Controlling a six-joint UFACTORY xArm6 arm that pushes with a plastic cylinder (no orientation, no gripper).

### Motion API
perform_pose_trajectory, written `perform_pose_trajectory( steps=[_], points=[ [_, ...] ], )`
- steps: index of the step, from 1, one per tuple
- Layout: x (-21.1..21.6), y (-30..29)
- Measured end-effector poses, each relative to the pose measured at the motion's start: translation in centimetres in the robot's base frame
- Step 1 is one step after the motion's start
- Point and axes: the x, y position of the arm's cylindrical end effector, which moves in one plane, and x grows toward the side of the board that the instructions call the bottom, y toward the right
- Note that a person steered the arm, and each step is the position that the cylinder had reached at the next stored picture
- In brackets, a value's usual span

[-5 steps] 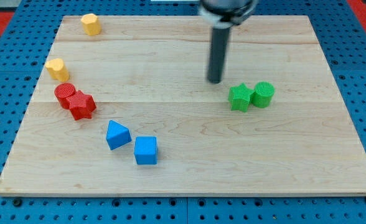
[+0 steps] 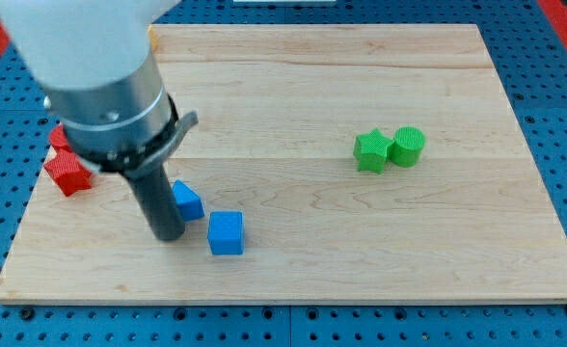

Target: Push the triangle to the right of the hexagon

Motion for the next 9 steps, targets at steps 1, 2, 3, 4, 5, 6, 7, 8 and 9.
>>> perform_pose_trajectory(
  steps=[1, 2, 3, 4, 5, 6, 7, 8, 9],
  points=[
    [-5.0, -0.1],
    [-7.3, 0.6],
    [-11.6, 1.3],
    [-13.1, 4.9],
    [-11.7, 8.3],
    [-12.5, 8.7],
    [-15.5, 9.6],
    [-20.0, 9.7],
    [-24.4, 9.7]
  ],
)
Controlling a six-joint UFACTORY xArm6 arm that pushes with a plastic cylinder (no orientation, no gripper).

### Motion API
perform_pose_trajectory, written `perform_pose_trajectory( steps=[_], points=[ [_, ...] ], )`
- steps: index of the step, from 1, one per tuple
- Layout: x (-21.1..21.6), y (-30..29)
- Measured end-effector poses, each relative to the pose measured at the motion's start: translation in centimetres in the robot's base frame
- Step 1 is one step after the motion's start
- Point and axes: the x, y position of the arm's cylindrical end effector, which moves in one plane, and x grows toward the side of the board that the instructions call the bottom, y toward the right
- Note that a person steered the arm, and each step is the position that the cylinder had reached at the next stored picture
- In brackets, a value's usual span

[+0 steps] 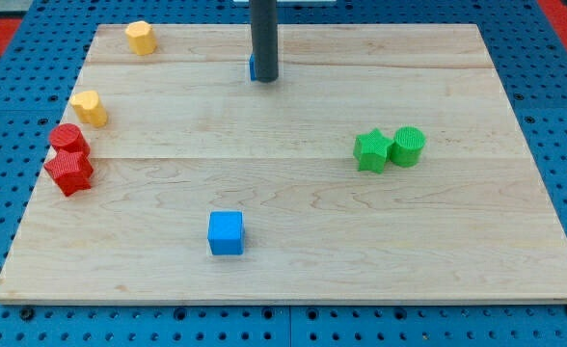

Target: Push the triangle to the right of the hexagon

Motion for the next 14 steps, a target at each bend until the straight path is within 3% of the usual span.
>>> perform_pose_trajectory(
  steps=[2, 4, 5, 8, 10, 11, 12, 14],
  points=[
    [-2.7, -2.0],
    [-4.9, -10.4],
    [-6.3, -7.8],
    [-5.3, 1.5],
    [-0.7, -1.6],
    [1.2, 0.5],
    [0.7, 4.5],
    [-2.2, 4.3]
  ],
)
